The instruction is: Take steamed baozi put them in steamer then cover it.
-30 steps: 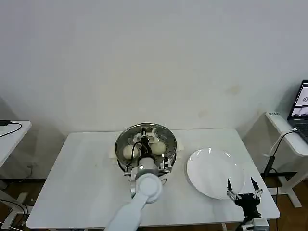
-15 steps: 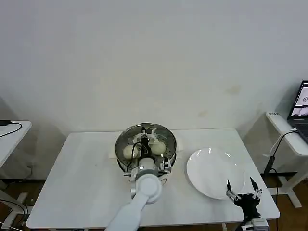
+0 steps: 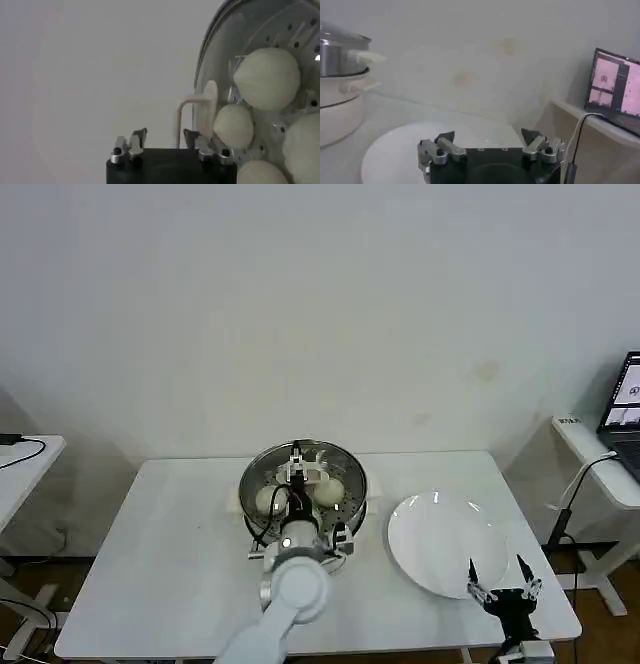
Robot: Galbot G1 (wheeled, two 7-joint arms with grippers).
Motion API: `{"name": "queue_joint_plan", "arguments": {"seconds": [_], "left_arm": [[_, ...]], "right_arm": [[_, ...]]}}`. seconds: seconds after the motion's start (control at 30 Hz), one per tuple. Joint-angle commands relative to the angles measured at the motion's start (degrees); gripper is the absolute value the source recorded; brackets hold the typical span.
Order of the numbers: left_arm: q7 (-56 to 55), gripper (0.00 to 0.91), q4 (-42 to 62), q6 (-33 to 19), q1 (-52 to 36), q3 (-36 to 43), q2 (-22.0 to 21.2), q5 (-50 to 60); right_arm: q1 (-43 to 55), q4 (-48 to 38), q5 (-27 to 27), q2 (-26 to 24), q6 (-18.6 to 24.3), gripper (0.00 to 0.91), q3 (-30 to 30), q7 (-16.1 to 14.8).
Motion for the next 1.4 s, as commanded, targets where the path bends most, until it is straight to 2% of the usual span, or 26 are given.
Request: {"name": "queue_joint_plan", "arguments": {"seconds": [0.03,0.23,0.33,0.4,0.43,0.57,0.7,0.83,0.9,1.4], "left_arm": [[0.0,0.907,-11.6,0.0,3.5,0.6,6.7,-5.7],[-3.1,0.907,-21.4,-1.7,9.2,-1.1,11.4,-11.5],[-11.5,0.907,-25.7,-5.7,14.9,-6.0,12.4,-22.8],[-24.6,0.907,-25.9,-8.6,17.9,-9.9,12.5,-39.6],[-29.6,0.907,-25.4,-11.4,20.1,-12.8,12.2,-45.3],[-34.3,0.907,-22.1,-33.1,28.5,-28.7,9.9,-72.1],[-35.5,0.907,-20.8,-39.6,34.5,-39.2,9.1,-93.0],[-35.7,0.907,-17.3,-43.2,39.6,-46.1,9.1,-100.1],[-35.5,0.907,-16.8,-41.9,41.8,-48.3,8.9,-102.8],[-34.1,0.907,-14.3,-45.6,55.2,-48.0,9.5,-103.2]], "right_arm": [[-0.2,0.2,-0.3,0.2,0.1,0.907,-0.1,0.0],[-0.5,0.2,-0.4,0.2,0.4,0.907,-0.1,0.0],[-0.6,0.2,-0.4,0.1,0.7,0.907,-0.1,0.0],[-0.8,0.1,-0.3,0.0,1.0,0.907,0.0,0.0],[-0.8,0.1,-0.2,-0.1,1.0,0.907,0.0,0.0],[-1.2,0.2,0.1,-0.5,2.0,0.907,-0.6,-0.1],[-2.3,1.3,0.7,-1.0,2.7,0.907,-1.4,-0.1],[-3.5,2.7,1.7,-1.9,3.6,0.907,-2.3,-0.3],[-4.3,3.3,2.4,-2.7,4.0,0.907,-2.5,-0.7],[-6.7,3.5,7.8,-6.7,3.0,0.907,-5.6,-2.3]]}}
